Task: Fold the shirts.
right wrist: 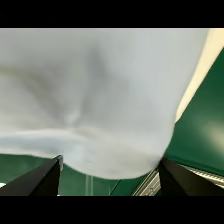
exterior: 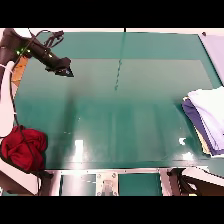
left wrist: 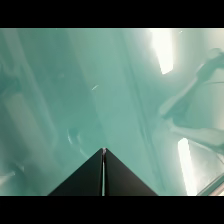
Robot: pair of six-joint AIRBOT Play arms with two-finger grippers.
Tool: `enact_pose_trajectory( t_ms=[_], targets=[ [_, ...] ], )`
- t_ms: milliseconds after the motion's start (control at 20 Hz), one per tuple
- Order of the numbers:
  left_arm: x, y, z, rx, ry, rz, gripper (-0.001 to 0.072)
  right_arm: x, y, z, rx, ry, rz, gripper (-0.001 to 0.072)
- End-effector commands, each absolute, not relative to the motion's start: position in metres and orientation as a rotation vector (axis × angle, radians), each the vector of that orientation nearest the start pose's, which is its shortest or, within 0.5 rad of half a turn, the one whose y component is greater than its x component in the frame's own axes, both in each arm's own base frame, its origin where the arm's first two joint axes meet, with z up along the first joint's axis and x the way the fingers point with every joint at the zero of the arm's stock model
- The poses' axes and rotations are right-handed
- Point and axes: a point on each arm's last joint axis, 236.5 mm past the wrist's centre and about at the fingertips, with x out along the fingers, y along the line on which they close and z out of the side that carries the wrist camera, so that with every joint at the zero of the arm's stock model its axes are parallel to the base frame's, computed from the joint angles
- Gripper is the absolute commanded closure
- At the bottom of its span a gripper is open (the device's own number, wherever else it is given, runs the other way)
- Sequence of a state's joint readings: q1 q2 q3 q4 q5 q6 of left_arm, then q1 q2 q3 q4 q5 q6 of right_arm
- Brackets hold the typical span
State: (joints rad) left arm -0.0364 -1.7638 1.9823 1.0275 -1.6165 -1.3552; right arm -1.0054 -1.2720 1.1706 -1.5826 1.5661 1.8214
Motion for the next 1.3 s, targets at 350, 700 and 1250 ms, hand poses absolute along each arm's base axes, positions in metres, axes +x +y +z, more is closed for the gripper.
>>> enact_pose_trajectory(
  t_ms=[350, 700, 1250],
  targets=[
    [0.425, -0.135, 0.183, -0.133, 1.113, -0.594, 0.0692, 0.349, -0.107, 0.116, 0.633, 1.234, -0.292, 0.0696],
    [0.326, -0.151, 0.104, -0.170, 1.265, -0.521, 0.0692, 0.338, 0.062, 0.058, 0.268, 1.331, 0.144, 0.0699],
    [0.263, -0.140, 0.035, -0.259, 1.333, -0.425, 0.0690, 0.284, 0.158, 0.009, 0.090, 1.385, 0.375, 0.0698]
  ],
)
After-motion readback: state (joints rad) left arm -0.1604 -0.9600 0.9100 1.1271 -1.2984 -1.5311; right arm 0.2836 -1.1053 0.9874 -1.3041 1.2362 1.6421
